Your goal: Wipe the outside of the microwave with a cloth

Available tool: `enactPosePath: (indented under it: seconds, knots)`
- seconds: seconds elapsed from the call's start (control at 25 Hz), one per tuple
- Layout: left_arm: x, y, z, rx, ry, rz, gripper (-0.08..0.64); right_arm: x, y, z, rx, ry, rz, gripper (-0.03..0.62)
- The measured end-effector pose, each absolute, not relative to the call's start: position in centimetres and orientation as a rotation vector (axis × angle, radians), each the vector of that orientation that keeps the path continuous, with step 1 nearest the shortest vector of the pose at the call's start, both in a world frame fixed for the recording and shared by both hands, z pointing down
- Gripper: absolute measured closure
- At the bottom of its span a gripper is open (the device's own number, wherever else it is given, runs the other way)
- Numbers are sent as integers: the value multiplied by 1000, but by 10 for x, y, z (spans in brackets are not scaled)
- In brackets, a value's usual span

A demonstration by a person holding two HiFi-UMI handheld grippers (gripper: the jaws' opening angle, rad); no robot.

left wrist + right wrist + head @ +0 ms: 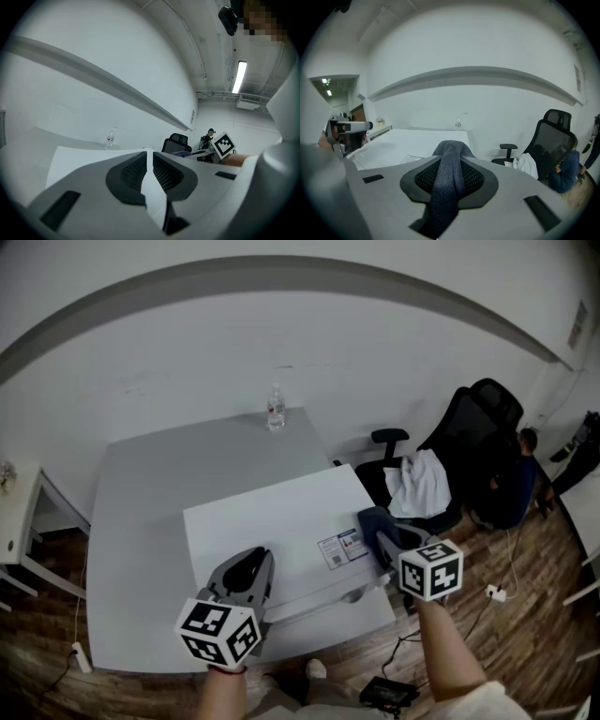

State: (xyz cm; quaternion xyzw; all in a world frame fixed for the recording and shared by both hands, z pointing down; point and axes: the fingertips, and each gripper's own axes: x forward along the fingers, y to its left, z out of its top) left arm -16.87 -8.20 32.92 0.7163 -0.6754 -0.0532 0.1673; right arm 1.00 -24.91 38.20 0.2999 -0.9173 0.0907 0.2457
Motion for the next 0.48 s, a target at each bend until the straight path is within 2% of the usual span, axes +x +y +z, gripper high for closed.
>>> enactPosePath:
  seconds: [0.48]
  knots:
    - [-160,-95,326,2062,-1909,-144,518,7,-257,403,867,-2387,23,497]
